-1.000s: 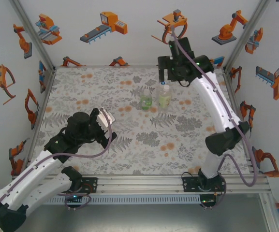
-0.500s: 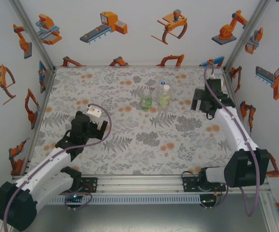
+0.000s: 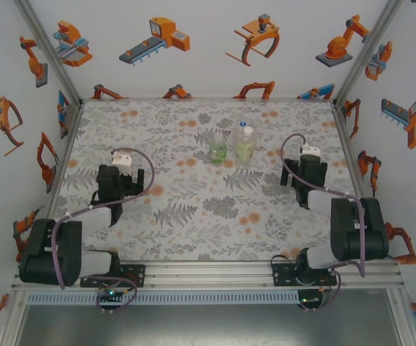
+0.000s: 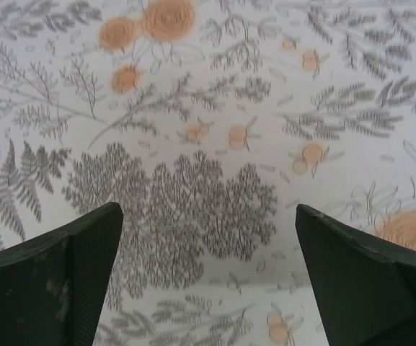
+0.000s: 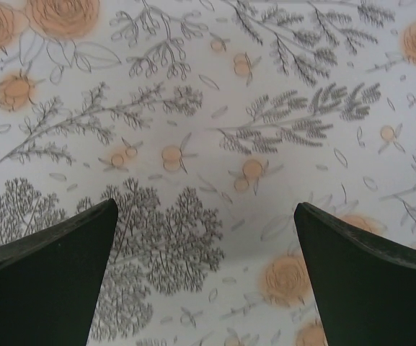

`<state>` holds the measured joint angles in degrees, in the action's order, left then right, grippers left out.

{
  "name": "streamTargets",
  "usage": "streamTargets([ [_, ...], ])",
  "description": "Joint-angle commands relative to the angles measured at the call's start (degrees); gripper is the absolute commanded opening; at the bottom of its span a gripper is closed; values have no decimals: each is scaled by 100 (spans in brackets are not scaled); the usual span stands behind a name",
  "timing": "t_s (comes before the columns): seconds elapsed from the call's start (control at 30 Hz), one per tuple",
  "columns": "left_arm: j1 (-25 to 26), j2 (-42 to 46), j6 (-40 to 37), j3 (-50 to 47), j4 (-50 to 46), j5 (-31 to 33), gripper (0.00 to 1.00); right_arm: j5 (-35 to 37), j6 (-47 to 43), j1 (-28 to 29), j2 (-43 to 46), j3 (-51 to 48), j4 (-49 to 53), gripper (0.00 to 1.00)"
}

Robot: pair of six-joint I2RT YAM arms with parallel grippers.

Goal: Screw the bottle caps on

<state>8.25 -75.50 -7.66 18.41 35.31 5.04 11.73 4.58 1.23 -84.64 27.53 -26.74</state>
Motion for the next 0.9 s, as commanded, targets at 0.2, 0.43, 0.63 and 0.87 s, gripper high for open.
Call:
streamTargets([
  [0.2, -587, -1075, 497, -71, 2056, -1021, 97, -1068, -112, -376, -359, -654, -2508, 99],
  [0.43, -834, -1266, 898, 474, 1250, -811, 97, -839, -9, -378, -356, -566, -2338, 99],
  [0.63, -835, -1290, 919, 461, 1320, -825, 97, -838, -5, -378, -358, -566, -2338, 99],
  [0.87, -834, -1274, 911, 470, 1272, -813, 97, -879, -9, -378, -361, -545, -2291, 99],
])
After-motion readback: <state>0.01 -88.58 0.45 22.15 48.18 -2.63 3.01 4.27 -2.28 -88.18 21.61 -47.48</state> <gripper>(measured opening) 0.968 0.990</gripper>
